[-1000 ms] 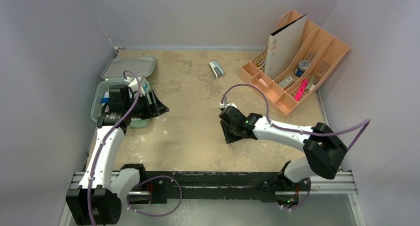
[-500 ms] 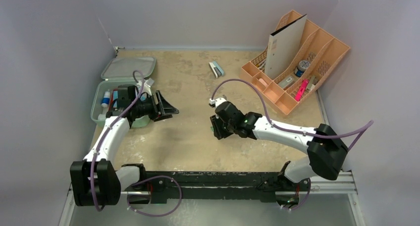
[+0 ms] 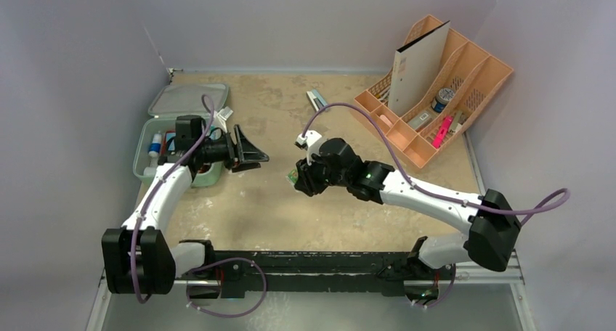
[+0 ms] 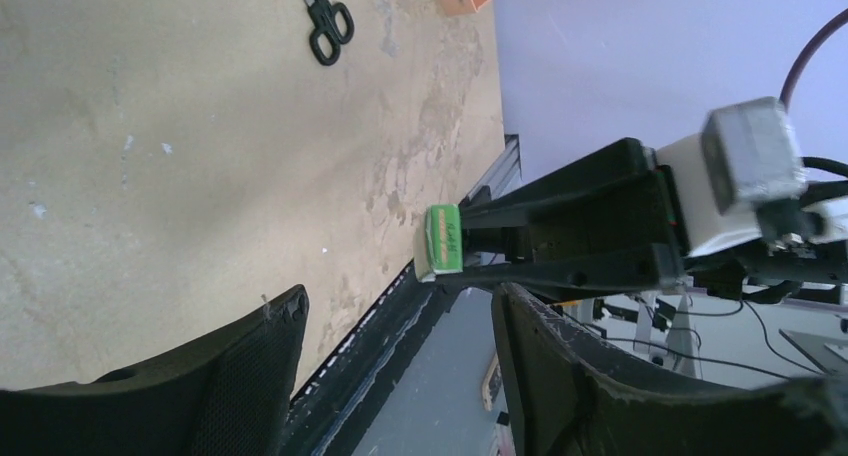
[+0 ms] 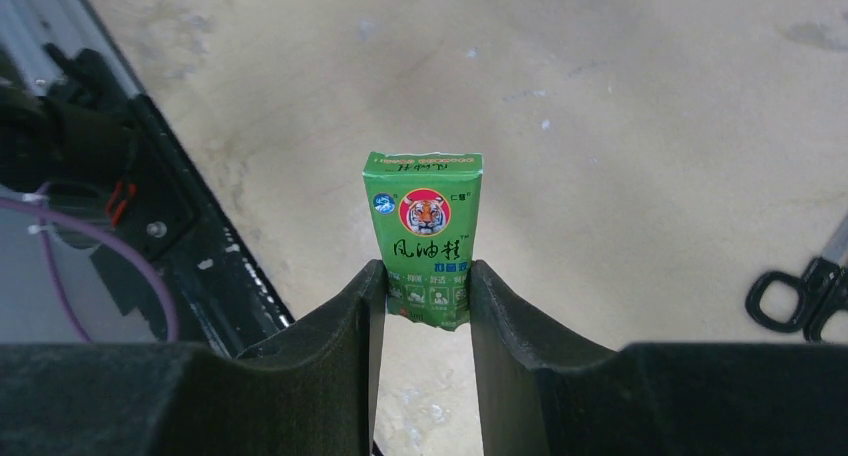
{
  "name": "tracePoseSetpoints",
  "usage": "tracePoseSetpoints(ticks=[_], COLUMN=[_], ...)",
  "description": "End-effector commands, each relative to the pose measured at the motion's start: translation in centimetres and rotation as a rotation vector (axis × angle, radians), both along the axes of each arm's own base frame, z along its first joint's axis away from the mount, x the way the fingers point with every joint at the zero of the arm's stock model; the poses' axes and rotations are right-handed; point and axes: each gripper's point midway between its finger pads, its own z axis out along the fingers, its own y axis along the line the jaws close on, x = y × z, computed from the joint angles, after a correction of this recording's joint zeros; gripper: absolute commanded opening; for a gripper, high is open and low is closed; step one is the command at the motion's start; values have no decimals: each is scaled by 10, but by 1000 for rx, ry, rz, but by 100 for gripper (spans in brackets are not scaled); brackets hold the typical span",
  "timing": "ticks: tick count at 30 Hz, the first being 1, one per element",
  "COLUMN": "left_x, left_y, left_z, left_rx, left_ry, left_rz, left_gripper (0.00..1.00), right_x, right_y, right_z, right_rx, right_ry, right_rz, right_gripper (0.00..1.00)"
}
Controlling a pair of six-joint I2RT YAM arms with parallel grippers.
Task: Organize the medicine kit
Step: Pick up the medical item at the center of the board.
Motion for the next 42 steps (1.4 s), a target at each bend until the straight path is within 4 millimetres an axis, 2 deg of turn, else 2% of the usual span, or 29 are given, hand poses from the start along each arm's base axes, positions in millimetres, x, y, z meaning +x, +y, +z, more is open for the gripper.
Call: tracePoseSetpoints(ticks=[1, 3, 9, 16, 20, 24, 30, 34, 42], left_x=[5, 3, -6, -2, -7, -12, -16, -17, -20], left_y=[-14, -23, -54, -58, -61, -61, -64, -63, -70], left_z=[4, 0, -3, 3, 7, -3, 1, -5, 3], left_rx=[-27, -55, -40, -35, -41, -42, -40, -16, -27], left_ry=[-6, 26, 22, 13, 15, 57, 53, 73, 55], left_rz=[-67, -109, -206, -190, -218, -230, -245, -250, -273], left_gripper=[64, 61, 63, 66, 65, 59, 53, 52, 34], right_x=[-9, -9, -9, -8, -1, 1, 4, 5, 7], right_y=[16, 19, 20, 23, 27, 29, 38, 42, 46], right_z=[40, 45, 35, 29, 33, 38, 40, 45, 49], right_rx=[137, 157, 115, 114, 112, 121, 131, 149, 177], right_ry=[-90, -102, -87, -69, -83, -106, -98, -97, -85], right_rz=[111, 122, 130, 122, 104, 113, 124, 122, 100], right_gripper=[37, 38, 38, 38, 39, 40, 41, 41, 42])
